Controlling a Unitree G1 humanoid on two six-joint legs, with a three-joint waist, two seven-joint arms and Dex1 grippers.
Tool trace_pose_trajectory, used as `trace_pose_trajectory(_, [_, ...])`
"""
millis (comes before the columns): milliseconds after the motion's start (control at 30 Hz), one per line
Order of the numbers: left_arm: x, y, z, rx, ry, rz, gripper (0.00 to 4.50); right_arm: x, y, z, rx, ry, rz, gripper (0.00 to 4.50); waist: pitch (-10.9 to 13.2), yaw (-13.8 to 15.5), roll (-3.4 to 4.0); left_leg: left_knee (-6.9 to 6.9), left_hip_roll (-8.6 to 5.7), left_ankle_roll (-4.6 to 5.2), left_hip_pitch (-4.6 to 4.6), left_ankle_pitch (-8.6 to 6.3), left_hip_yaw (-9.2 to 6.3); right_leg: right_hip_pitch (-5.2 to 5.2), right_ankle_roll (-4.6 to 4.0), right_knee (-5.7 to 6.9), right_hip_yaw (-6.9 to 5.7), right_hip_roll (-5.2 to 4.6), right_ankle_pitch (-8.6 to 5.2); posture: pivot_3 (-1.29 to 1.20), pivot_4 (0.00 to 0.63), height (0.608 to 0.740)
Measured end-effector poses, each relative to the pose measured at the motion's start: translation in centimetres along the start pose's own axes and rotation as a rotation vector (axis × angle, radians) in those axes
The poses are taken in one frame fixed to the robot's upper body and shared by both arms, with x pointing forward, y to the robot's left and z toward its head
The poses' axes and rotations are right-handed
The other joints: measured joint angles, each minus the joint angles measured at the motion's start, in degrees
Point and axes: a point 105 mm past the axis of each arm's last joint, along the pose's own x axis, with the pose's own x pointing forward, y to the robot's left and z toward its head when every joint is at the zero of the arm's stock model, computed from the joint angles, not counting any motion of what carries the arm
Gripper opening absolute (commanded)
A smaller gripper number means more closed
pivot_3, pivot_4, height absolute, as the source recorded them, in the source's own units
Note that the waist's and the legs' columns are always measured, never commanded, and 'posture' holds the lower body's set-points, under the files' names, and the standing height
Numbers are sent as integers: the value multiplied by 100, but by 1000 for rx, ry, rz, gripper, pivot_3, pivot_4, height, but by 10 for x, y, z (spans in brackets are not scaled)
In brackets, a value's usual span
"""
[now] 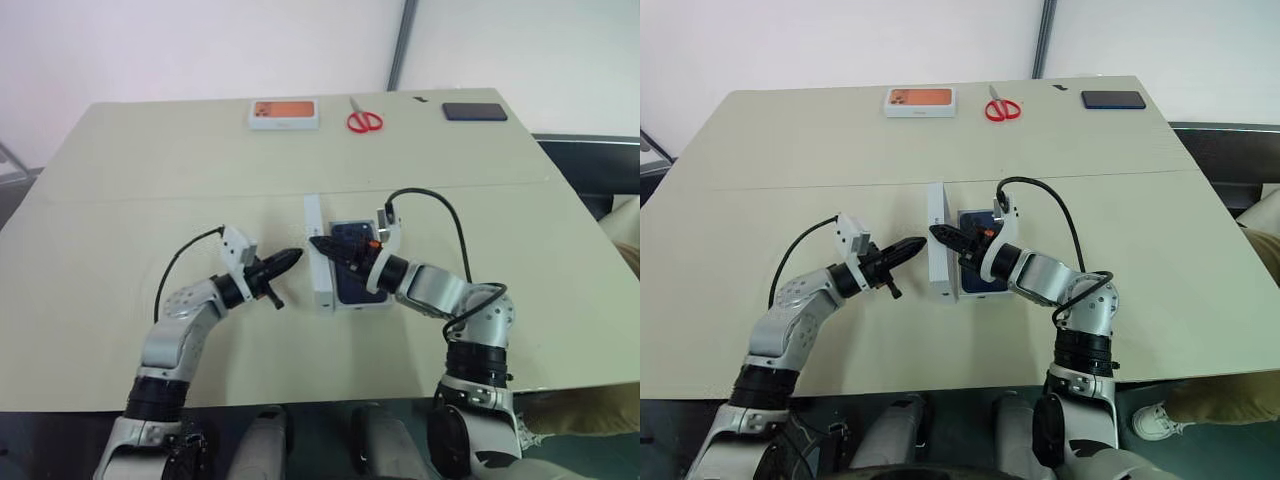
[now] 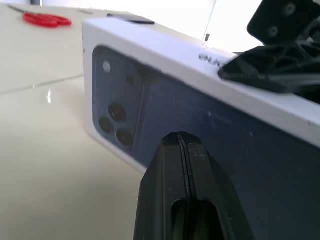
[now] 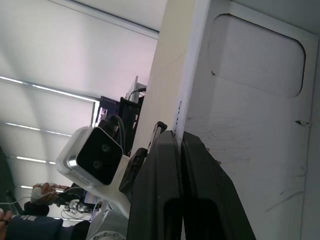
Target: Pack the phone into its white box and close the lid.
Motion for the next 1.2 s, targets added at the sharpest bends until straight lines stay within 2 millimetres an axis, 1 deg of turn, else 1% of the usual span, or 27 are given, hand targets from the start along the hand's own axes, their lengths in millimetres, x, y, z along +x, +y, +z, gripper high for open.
trace_pose_trajectory(33, [1,0,-2,-10,1,0,0,-1,-2,1,-4,-4,-9,869,0,1,0,1,0,0,0,0,1,0,0,0,0,0,0,0,150,740])
trace_pose_trajectory(67, [3,-1,-3,-21,0,-1,0,-3,-4,2,-6,-10,-21,1317,0,3,0,1,0,0,0,0,2,0,0,0,0,0,0,0,150,740])
trace_pose_trajectory(133, [8,0,-6,-38,3,-1,0,-7,-11,7,-20,-35,-55,2329,1,10,-1,3,0,0,-2,0,4,0,1,0,-1,0,0,0,150,740])
trace_pose_trajectory(167, [10,0,-5,-38,2,-1,0,-8,-13,10,-30,-50,-65,2947,1,9,-1,3,-1,0,-2,0,6,0,1,0,-1,0,0,0,150,740])
trace_pose_trajectory(200, [12,0,-4,-35,-1,-2,0,-10,-13,14,-41,-66,-70,3341,1,9,-2,3,-2,0,-2,0,6,0,1,0,-1,0,0,0,150,740])
trace_pose_trajectory(233, [16,1,-1,-33,-6,-4,0,-13,-14,20,-70,-90,-78,3907,1,16,-2,4,-2,0,-2,0,8,0,1,0,-1,0,0,0,150,740])
trace_pose_trajectory(367, [28,4,4,-33,-21,-11,0,-29,-10,48,-287,-153,-115,3907,2,25,-3,4,-6,2,-3,-1,12,1,3,-4,-2,0,0,0,150,740])
trace_pose_trajectory(467, [36,-1,2,-36,-12,-44,0,-40,-11,69,-380,-226,-147,3907,3,15,-4,4,-5,2,-3,-1,12,1,3,-4,-2,1,0,0,150,740])
trace_pose_trajectory(533, [41,-4,-1,-40,0,-61,0,-49,-15,81,-491,-256,-199,3907,3,18,-4,5,-7,2,-3,-1,13,1,3,-4,-1,0,0,0,150,740])
trace_pose_trajectory(600, [44,-2,-2,-46,9,-64,0,-60,-18,97,-627,-287,-263,3907,4,23,-6,6,-7,2,-3,-1,14,1,4,-5,-2,0,0,0,150,740])
trace_pose_trajectory(700, [46,-1,-5,-43,16,-62,0,-69,-27,109,-745,-310,-322,3907,4,2,-6,5,-6,2,-2,-1,14,1,4,-5,-2,0,0,0,150,740])
trace_pose_trajectory(733, [46,-1,-6,-37,20,-62,0,-69,-30,110,-801,-289,-337,3673,4,0,-6,5,-6,2,-2,-1,15,0,4,-5,-1,1,0,0,150,740])
trace_pose_trajectory(800, [44,1,-6,-28,27,-62,0,-68,-32,108,-902,-239,-343,3033,5,-3,-7,5,-5,2,-2,-1,14,-1,3,-5,-1,1,0,0,150,740])
trace_pose_trajectory(867, [39,5,-6,-15,39,-50,0,-66,-36,103,-1002,-184,-347,1984,5,2,-7,5,-5,2,-2,-1,14,-1,3,-5,-1,1,0,0,150,740])
trace_pose_trajectory(900, [36,7,-6,-8,47,-43,0,-66,-39,102,-1055,-161,-356,1568,5,11,-7,6,-5,2,-2,-1,14,0,3,-5,-1,0,0,0,150,740])
trace_pose_trajectory(933, [32,10,-7,1,56,-36,0,-65,-42,99,-1117,-131,-363,1008,5,10,-7,6,-6,2,-2,-1,15,0,4,-7,-1,0,0,0,150,740])
trace_pose_trajectory(1000, [19,15,-10,16,81,-20,0,-66,-48,93,-1207,-78,-370,43,5,8,-7,5,-5,2,-2,-1,15,0,3,-8,1,-1,0,0,150,740])
trace_pose_trajectory(1067, [11,19,-13,17,100,-6,0,-65,-50,88,-1224,-52,-352,43,5,18,-7,7,-4,2,-2,-1,14,1,3,-8,1,-1,0,0,150,740])
trace_pose_trajectory(1200, [9,19,-19,5,120,7,0,-62,-50,82,-1317,-1,-322,43,5,46,-7,11,-5,1,-2,-1,13,4,3,-10,1,-2,0,0,150,740])
